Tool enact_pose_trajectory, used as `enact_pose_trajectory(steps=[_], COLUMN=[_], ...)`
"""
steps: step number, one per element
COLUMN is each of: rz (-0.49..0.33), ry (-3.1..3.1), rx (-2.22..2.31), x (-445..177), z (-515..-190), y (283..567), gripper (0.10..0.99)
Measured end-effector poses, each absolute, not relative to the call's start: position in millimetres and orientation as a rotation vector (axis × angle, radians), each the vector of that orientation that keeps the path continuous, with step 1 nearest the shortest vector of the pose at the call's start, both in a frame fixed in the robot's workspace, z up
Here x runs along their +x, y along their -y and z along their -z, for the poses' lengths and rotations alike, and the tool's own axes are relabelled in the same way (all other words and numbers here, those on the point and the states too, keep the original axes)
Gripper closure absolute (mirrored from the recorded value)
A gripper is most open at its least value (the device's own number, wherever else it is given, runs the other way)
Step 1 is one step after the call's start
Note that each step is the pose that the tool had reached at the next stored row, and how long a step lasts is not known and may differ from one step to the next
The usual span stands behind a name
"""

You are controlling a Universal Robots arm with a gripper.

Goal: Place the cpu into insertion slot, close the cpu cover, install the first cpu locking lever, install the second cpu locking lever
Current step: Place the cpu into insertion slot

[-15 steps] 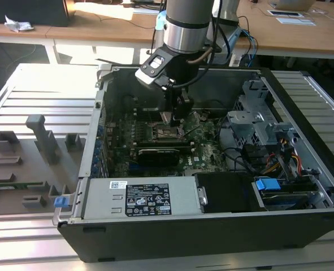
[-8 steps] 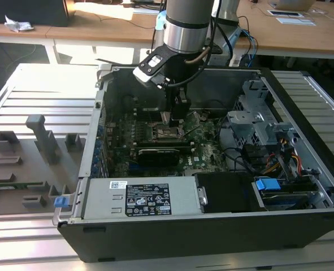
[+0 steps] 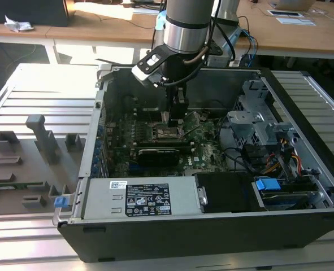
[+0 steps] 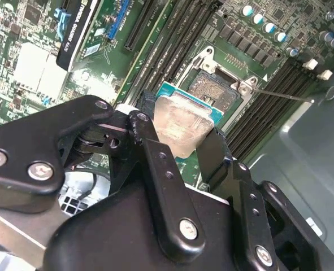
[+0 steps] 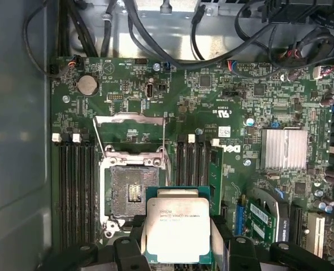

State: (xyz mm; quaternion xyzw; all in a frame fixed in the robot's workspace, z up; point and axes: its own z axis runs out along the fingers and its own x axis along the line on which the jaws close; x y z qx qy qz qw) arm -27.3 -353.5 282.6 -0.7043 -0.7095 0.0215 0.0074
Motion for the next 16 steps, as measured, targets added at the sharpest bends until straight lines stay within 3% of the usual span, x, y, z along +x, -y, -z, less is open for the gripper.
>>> enact_pose_trajectory(steps=[16], rz=[-0.070], ry=[2.215], rx=[-2.208], x=[-21], z=[-278], y=[336], gripper=[0.545])
